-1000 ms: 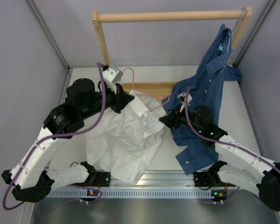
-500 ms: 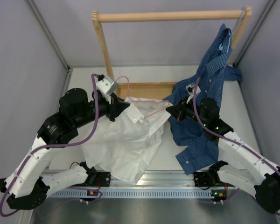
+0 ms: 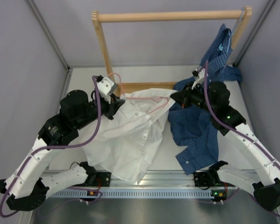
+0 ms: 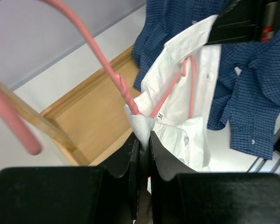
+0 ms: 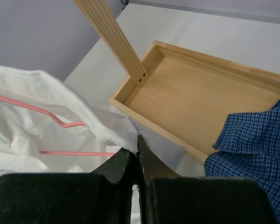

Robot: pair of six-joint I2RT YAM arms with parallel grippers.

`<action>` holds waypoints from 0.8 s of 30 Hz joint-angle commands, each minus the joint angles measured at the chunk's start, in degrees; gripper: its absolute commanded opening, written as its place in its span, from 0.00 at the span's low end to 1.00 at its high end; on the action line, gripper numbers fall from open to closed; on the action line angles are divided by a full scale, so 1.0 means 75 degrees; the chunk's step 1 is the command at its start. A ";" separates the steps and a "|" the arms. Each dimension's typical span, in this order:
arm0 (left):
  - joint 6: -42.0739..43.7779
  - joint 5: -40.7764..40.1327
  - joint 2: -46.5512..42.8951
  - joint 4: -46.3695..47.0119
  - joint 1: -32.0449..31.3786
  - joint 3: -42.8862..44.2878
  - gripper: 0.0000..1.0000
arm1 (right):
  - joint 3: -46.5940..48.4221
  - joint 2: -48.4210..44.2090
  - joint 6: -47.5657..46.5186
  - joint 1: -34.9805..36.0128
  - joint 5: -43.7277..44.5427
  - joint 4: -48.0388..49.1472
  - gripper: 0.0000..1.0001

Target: Place the shirt on the hanger

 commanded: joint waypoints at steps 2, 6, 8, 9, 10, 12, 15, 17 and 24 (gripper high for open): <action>-0.0015 -0.1227 0.0487 0.0282 0.0000 0.0463 0.00 | 0.0877 -0.0101 -0.0506 -0.0172 -0.0279 -0.0574 0.00; -0.0260 -0.1850 0.1049 0.0270 0.0000 0.1107 0.00 | 0.1053 -0.0347 -0.0565 -0.0137 -0.1272 -0.0494 0.00; -0.0437 -0.1910 0.1273 0.0294 0.0000 0.1529 0.00 | 0.1065 -0.0511 -0.0506 -0.0067 -0.1661 -0.0376 0.00; -0.0484 -0.1922 0.1390 0.0282 -0.0011 0.1693 0.00 | 0.1053 -0.0558 -0.0460 -0.0032 -0.2023 -0.0260 0.00; -0.0600 -0.1899 0.1612 0.0282 -0.0011 0.1985 0.00 | 0.0972 -0.0628 -0.0308 0.0003 -0.2142 -0.0177 0.00; -0.0625 -0.1631 0.1801 0.0271 -0.0011 0.2197 0.00 | 0.0855 -0.0757 -0.0190 0.0143 -0.2214 0.0056 0.00; -0.0683 -0.1021 0.2059 0.0282 -0.0011 0.2421 0.00 | 0.0573 -0.0886 -0.0178 0.0308 -0.1933 0.0210 0.00; -0.0753 -0.0354 0.2141 0.0305 -0.0011 0.2444 0.00 | 0.0433 -0.0875 -0.0097 0.0320 -0.1828 0.0339 0.00; -0.1175 0.0621 0.1593 0.2013 -0.0011 0.1208 0.00 | -0.0119 -0.0384 0.0562 0.1243 -0.1854 0.1874 0.00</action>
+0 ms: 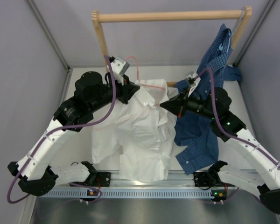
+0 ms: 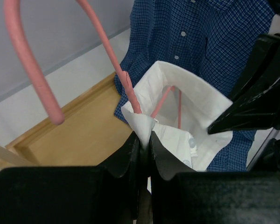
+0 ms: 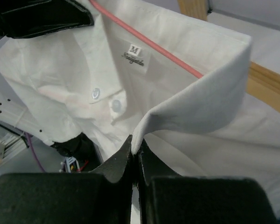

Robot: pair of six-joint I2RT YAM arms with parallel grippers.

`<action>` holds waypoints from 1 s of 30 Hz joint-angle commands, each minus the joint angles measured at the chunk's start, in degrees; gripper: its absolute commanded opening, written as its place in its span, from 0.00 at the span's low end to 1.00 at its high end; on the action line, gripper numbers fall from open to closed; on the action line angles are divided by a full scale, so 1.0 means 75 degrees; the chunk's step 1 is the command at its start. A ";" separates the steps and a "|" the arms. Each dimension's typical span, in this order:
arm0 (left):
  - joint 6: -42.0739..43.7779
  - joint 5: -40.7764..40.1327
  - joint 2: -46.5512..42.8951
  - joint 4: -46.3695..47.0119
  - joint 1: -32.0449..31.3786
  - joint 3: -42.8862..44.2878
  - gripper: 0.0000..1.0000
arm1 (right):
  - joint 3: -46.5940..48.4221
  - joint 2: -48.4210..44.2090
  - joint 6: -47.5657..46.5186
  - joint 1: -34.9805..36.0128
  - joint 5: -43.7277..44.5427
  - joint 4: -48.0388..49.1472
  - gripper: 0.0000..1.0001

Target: Place the shirt on the hanger

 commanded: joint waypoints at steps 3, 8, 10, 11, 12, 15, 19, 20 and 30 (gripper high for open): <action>-0.0541 -0.0212 -0.1004 0.2974 -0.0003 -0.1312 0.00 | -0.0293 0.0378 0.0003 0.1633 0.0712 0.1279 0.00; -0.0647 -0.0776 -0.0959 0.3561 -0.0003 -0.1524 0.00 | -0.1583 0.0520 0.0435 0.2209 0.0961 0.2533 0.00; -0.0647 -0.0718 -0.1052 0.3889 0.0009 -0.1838 0.00 | -0.1863 0.0508 0.0506 0.2209 0.1183 0.2756 0.00; -0.0647 -0.0648 -0.1122 0.4424 -0.0003 -0.2026 0.00 | -0.1911 0.0473 0.0495 0.2209 0.1277 0.2734 0.00; -0.0659 -0.0403 -0.1216 0.4673 -0.0003 -0.2214 0.00 | -0.1935 0.0357 0.0390 0.2209 0.1556 0.2675 0.00; -0.0542 -0.0014 -0.1498 0.5343 0.0009 -0.2719 0.00 | -0.1959 -0.0064 0.0086 0.2198 0.2142 0.2149 0.20; 0.0288 0.0428 -0.1509 0.5191 0.0009 -0.2929 0.00 | -0.1935 -0.1013 -0.0430 0.2198 0.2870 0.0420 0.65; 0.0441 0.0593 -0.1579 0.5250 0.0009 -0.3232 0.00 | -0.1935 -0.1282 -0.0594 0.2186 0.3219 0.0100 0.68; 0.0796 0.4412 -0.1078 0.5367 0.0009 -0.3751 0.00 | 0.0252 -0.2144 -0.1392 0.2127 0.3063 -0.3020 0.73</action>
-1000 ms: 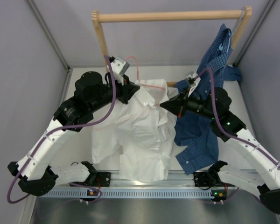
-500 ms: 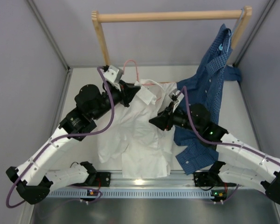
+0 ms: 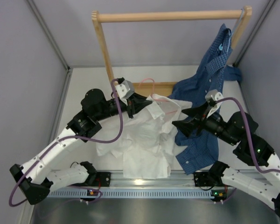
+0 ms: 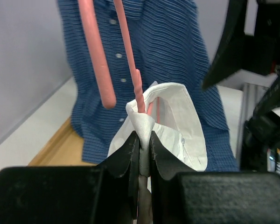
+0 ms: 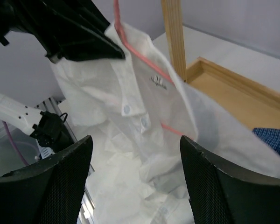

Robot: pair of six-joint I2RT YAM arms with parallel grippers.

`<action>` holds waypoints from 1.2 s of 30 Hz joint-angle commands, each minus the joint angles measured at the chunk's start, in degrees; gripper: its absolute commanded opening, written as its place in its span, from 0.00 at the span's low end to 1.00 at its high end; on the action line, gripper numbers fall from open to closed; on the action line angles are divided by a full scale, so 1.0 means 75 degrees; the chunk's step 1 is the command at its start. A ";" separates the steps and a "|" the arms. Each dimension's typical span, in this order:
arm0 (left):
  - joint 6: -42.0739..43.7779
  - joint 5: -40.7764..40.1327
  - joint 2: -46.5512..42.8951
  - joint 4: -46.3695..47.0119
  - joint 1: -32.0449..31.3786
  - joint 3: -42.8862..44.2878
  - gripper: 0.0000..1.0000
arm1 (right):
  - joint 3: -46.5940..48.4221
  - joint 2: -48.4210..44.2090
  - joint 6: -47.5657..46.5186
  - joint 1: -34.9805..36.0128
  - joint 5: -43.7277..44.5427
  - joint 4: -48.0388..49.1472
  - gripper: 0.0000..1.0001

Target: Place the shirt on the hanger

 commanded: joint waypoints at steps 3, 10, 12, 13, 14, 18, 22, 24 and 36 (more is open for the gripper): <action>-0.0332 0.2915 0.0481 0.1300 -0.0011 0.0216 0.00 | 0.1775 0.1319 -0.0544 0.0035 -0.1191 -0.1007 0.71; -0.0570 0.4513 0.0903 0.1360 -0.0011 0.0568 0.00 | 0.3208 0.2541 -0.1131 0.0023 -0.2589 -0.0983 0.64; -0.0570 0.4701 0.0915 0.1360 -0.0011 0.0568 0.00 | 0.3407 0.2787 -0.1225 0.0023 -0.2882 -0.0948 0.55; -0.0570 0.4760 0.0927 0.1360 -0.0011 0.0556 0.00 | 0.3443 0.2834 -0.1213 0.0023 -0.2999 -0.0913 0.51; -0.0546 0.4749 0.0938 0.1360 -0.0011 0.0510 0.00 | 0.3455 0.2916 -0.1201 0.0023 -0.3255 -0.0774 0.45; -0.0394 0.4842 0.0997 0.1207 -0.0011 0.0486 0.00 | 0.3350 0.2987 -0.1072 0.0023 -0.3633 -0.0270 0.34; -0.0429 0.5299 0.1161 0.1137 -0.0011 0.0556 0.00 | 0.3291 0.3034 -0.1119 0.0000 -0.3516 -0.0011 0.24; -0.0359 0.5358 0.1208 0.1055 -0.0011 0.0568 0.00 | 0.3279 0.3092 -0.1084 -0.0024 -0.3492 0.0083 0.18; 0.0532 0.1814 0.0530 -0.0129 -0.0011 0.0919 0.98 | 0.3173 0.2788 -0.1154 -0.0047 -0.1959 0.0131 0.00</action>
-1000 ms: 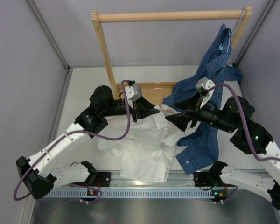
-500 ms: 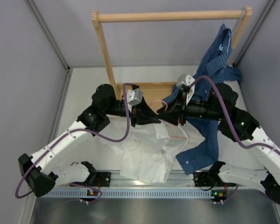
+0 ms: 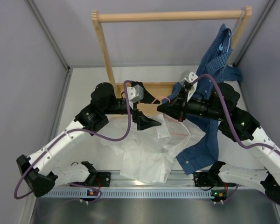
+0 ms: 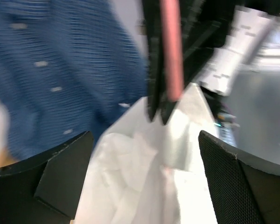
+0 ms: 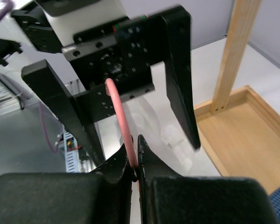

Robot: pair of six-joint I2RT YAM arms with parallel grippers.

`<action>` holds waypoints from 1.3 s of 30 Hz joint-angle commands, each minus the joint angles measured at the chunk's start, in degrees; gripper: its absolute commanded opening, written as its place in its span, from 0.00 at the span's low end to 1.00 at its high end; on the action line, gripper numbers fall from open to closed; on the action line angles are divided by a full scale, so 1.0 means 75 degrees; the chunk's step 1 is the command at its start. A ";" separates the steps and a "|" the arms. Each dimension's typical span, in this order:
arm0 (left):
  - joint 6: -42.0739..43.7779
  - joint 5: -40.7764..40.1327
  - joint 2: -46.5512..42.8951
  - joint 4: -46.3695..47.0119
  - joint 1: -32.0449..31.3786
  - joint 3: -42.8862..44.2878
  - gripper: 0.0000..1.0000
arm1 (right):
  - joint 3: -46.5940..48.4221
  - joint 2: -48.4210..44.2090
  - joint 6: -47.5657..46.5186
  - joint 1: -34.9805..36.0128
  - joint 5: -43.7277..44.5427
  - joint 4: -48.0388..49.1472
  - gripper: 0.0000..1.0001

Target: Place the shirt on the hanger

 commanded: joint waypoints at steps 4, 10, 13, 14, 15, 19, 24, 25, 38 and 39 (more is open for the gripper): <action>0.0083 -0.6239 -0.1497 -0.0047 -0.0006 0.0170 0.98 | 0.0348 -0.0202 -0.0217 -0.0030 0.1616 -0.0067 0.00; -0.2412 -1.1296 -0.3569 -0.1019 -0.0006 -0.1733 0.98 | 0.0734 -0.0284 -0.0275 -0.0088 0.2670 -0.0454 0.00; -0.3093 -1.0055 -0.4949 -0.0797 -0.0006 -0.3187 0.98 | 0.0980 -0.0226 -0.0322 -0.0123 0.3116 -0.0665 0.00; -0.3222 -0.9763 -0.5280 -0.0658 -0.0006 -0.3484 0.98 | 0.1062 -0.0202 -0.0322 -0.0124 0.3268 -0.0700 0.00; -0.3235 -0.9133 -0.5597 -0.0517 -0.0006 -0.3788 0.98 | 0.1074 -0.0202 -0.0322 -0.0135 0.3270 -0.0724 0.00; -0.3269 -0.8657 -0.6841 0.0209 -0.0006 -0.5067 0.98 | 0.1180 -0.0190 -0.0416 -0.0159 0.3001 -0.0736 0.00; -0.3317 -0.9511 -0.5709 0.0725 -0.0006 -0.5631 0.97 | 0.1414 -0.0155 -0.0428 -0.0159 0.2637 -0.0724 0.00; -0.3271 -0.9629 -0.5416 0.0842 -0.0006 -0.5643 0.95 | 0.1461 -0.0155 -0.0428 -0.0159 0.2509 -0.0736 0.00; -0.6258 -1.5619 -0.3467 -0.2226 0.0485 -0.4097 0.00 | 0.1531 0.0161 -0.0720 -0.0182 0.4195 -0.0760 0.00; -0.6142 -1.5538 -0.3491 -0.2238 0.0626 -0.4050 0.00 | 0.1590 0.0335 -0.0744 -0.0182 0.4195 -0.0736 0.00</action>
